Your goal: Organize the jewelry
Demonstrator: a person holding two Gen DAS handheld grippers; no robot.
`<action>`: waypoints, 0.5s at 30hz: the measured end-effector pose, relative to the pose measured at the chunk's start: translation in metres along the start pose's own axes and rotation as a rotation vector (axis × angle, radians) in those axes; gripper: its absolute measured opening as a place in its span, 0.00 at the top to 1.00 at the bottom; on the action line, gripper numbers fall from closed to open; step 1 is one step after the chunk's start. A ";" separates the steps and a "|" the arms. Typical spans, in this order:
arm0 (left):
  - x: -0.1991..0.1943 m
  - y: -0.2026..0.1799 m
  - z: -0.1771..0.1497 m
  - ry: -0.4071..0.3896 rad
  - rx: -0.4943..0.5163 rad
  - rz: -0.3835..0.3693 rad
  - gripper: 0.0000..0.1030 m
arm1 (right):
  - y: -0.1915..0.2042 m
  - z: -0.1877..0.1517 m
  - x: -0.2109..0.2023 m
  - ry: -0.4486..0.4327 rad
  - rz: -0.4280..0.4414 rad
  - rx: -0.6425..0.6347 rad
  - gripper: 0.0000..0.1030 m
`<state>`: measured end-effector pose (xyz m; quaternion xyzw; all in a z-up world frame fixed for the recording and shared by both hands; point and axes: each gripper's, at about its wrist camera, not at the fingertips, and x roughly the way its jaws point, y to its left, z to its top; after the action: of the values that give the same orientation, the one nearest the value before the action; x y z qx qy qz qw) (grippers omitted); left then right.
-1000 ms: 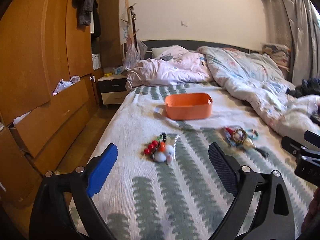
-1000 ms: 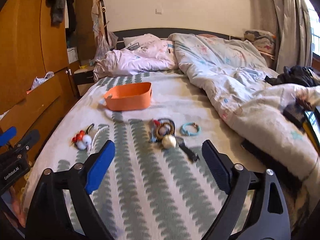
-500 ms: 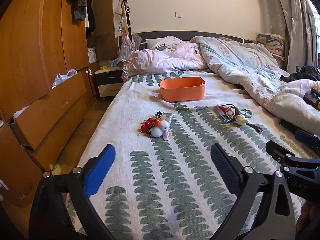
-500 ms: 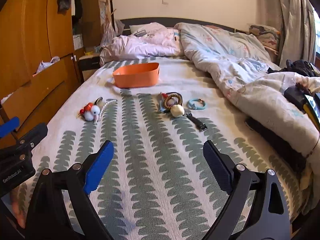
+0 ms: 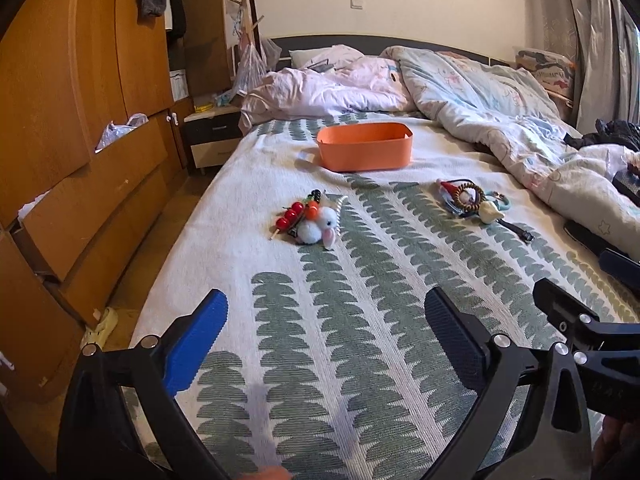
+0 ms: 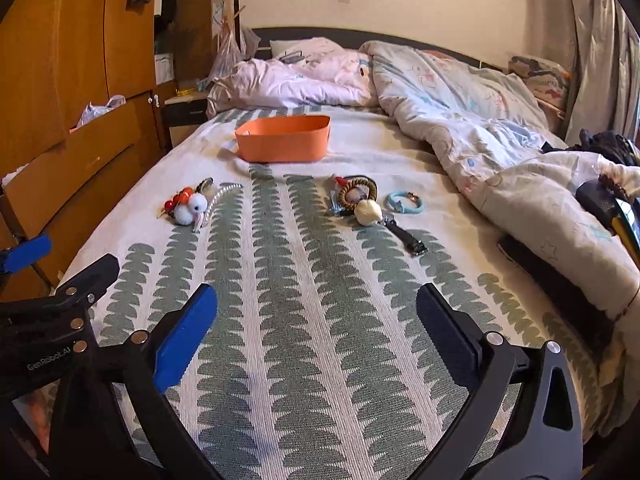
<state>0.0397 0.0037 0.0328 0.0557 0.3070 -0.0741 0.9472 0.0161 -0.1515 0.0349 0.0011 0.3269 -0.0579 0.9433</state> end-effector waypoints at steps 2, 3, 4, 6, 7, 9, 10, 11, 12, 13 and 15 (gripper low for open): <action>0.002 -0.003 -0.002 0.006 0.014 0.006 0.05 | -0.003 -0.001 0.003 0.016 -0.006 0.007 0.03; 0.003 -0.004 -0.003 0.011 0.016 0.007 0.05 | -0.005 -0.002 0.005 0.023 -0.010 0.014 0.03; 0.004 -0.005 -0.004 0.017 0.017 0.004 0.05 | -0.006 -0.002 0.005 0.027 -0.011 0.019 0.03; 0.006 -0.005 -0.004 0.023 0.016 0.002 0.05 | -0.009 -0.003 0.005 0.033 -0.009 0.031 0.03; 0.007 -0.005 -0.005 0.025 0.014 0.006 0.05 | -0.010 -0.003 0.005 0.034 -0.009 0.034 0.03; 0.008 -0.005 -0.004 0.024 0.017 0.016 0.05 | -0.011 -0.003 0.005 0.039 -0.011 0.037 0.03; 0.008 -0.005 -0.004 0.024 0.018 0.023 0.05 | -0.011 -0.003 0.005 0.042 -0.011 0.037 0.03; 0.008 -0.005 -0.004 0.025 0.017 0.026 0.05 | -0.011 -0.004 0.006 0.047 -0.007 0.038 0.03; 0.008 -0.004 -0.004 0.027 0.013 0.025 0.05 | -0.011 -0.004 0.006 0.050 -0.007 0.037 0.03; 0.008 -0.003 -0.005 0.029 0.008 0.025 0.05 | -0.010 -0.004 0.007 0.053 -0.010 0.037 0.03; 0.008 -0.003 -0.005 0.029 0.003 0.031 0.05 | -0.010 -0.006 0.007 0.058 -0.007 0.041 0.03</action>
<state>0.0422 0.0010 0.0238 0.0627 0.3199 -0.0592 0.9435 0.0167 -0.1619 0.0265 0.0212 0.3529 -0.0680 0.9330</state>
